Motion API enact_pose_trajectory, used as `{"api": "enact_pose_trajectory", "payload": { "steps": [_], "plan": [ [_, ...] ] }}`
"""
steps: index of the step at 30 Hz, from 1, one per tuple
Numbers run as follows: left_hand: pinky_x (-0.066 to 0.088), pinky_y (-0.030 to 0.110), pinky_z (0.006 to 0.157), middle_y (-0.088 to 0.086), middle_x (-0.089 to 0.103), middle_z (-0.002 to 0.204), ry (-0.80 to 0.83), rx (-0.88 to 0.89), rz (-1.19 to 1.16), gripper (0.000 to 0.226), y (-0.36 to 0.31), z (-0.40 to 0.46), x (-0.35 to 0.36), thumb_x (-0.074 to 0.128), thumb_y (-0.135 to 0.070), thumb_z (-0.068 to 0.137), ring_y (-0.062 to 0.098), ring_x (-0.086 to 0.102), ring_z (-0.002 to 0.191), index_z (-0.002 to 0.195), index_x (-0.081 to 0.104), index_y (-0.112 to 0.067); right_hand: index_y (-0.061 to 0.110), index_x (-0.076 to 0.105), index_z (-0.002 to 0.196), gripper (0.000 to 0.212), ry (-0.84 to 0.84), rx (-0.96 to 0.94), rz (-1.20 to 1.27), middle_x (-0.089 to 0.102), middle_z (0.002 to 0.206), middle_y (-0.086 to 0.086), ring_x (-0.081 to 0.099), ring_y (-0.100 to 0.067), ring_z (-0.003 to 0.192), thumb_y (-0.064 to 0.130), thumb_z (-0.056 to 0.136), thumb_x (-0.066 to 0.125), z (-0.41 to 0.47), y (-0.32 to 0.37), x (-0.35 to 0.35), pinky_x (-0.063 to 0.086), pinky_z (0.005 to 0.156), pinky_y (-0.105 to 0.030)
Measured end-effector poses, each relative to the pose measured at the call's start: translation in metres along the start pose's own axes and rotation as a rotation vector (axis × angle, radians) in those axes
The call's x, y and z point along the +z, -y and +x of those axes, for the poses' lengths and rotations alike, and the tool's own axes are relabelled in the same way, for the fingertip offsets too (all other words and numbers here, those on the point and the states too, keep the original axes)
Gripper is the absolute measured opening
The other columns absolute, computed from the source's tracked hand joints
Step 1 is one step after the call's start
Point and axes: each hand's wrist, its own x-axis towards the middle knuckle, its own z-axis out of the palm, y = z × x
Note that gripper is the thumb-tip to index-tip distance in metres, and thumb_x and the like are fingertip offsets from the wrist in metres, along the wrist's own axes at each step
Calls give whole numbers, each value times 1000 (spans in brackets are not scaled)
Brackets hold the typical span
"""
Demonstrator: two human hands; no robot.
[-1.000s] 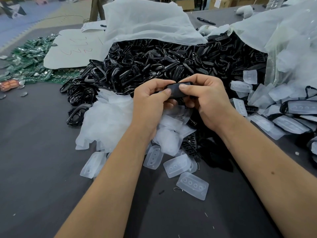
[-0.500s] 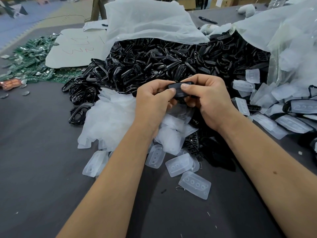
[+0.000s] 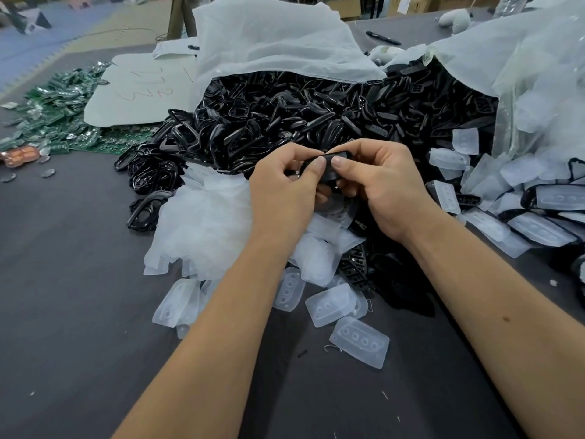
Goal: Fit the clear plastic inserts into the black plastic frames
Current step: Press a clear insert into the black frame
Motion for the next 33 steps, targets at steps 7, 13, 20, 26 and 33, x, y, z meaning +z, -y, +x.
{"api": "enact_pose_trajectory", "payload": {
  "steps": [7, 13, 20, 26, 33],
  "plan": [
    [54, 23, 55, 0, 76, 78, -2, -3, -92, 16, 2, 2, -2, 71, -3, 95, 15, 70, 59, 93, 78, -17, 6, 77, 99, 28, 17, 41, 68, 71, 84, -14, 59, -15, 66, 1, 104, 50, 0, 1, 3, 48, 57, -22],
    [57, 27, 59, 2, 78, 81, 16, 8, -124, 15, 3, 3, -4, 72, -4, 94, 15, 71, 61, 96, 79, -17, 6, 73, 112, 16, -21, -66, -145, 76, 89, -4, 69, -13, 73, 4, 96, 70, -3, 0, 2, 54, 68, -25],
    [60, 30, 61, 4, 79, 83, 12, -21, -124, 15, 2, 2, -2, 73, -2, 93, 16, 72, 60, 98, 79, -15, 9, 76, 112, 26, -5, -34, -160, 75, 76, -7, 63, -12, 65, -5, 98, 60, -4, 3, 3, 55, 68, -25],
    [54, 23, 54, 2, 75, 70, -52, -70, -166, 11, 0, 3, -3, 73, 1, 93, 16, 71, 58, 95, 77, -10, 10, 70, 125, 38, -81, -158, -326, 68, 110, -5, 65, -9, 81, -8, 99, 47, -7, 7, 9, 56, 74, -27],
    [51, 20, 53, 12, 78, 81, -46, -170, -330, 11, -6, 4, -6, 67, 4, 95, 14, 66, 57, 96, 76, -2, 7, 75, 113, 42, -43, -541, -825, 60, 111, -7, 55, -23, 106, -8, 76, 64, -14, 12, 17, 47, 81, -26]
  ]
}}
